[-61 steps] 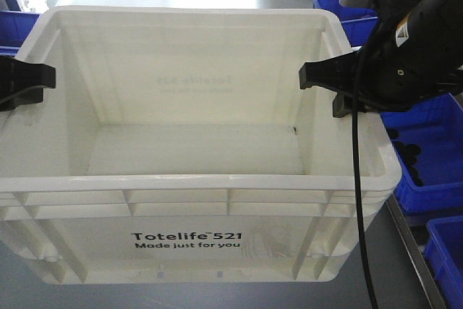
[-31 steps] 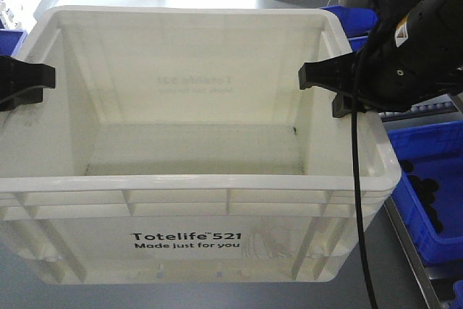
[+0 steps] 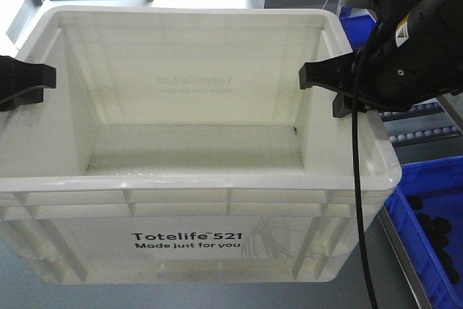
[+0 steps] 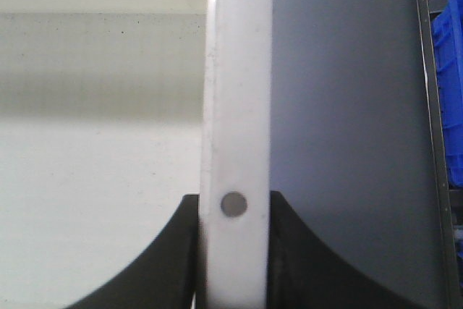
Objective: Move bin from left to right shelf
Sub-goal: 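Keep holding the crate with both grippers while driving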
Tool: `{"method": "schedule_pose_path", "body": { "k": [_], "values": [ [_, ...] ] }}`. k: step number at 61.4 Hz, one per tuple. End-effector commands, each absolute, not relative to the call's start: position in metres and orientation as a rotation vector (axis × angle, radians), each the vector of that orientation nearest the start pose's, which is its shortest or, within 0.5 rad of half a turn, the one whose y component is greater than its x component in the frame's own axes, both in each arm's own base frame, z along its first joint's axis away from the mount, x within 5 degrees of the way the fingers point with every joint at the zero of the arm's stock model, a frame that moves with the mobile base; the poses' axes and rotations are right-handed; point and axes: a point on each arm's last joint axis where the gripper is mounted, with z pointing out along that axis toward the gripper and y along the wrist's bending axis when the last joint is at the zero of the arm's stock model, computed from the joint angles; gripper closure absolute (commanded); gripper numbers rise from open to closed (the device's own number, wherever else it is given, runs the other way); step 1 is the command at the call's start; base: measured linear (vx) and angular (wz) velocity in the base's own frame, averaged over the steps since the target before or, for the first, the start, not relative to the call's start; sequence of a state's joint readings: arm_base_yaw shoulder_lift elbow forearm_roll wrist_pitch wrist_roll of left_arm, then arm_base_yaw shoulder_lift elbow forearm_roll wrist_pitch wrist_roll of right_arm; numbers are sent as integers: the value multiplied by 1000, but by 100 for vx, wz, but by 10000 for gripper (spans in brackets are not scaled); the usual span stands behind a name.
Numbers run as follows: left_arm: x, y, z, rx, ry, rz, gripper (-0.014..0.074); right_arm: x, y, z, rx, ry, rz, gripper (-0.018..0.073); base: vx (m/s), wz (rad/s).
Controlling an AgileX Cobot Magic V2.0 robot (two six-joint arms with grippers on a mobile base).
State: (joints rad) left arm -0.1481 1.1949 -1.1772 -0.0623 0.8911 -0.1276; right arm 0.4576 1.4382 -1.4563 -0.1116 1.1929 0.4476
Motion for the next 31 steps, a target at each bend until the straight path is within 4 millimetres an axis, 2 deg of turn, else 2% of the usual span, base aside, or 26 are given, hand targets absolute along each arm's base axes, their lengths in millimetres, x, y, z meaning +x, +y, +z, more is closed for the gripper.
{"method": "schedule_pose_path", "body": {
  "k": [1, 31],
  "values": [
    [236, -35, 402, 33, 2212, -160, 558, 265, 101, 404, -17, 2481, 38, 568, 39, -4],
    [236, -35, 402, 33, 2212, -160, 558, 265, 101, 404, -19, 2481, 37, 568, 38, 2]
  ]
}}
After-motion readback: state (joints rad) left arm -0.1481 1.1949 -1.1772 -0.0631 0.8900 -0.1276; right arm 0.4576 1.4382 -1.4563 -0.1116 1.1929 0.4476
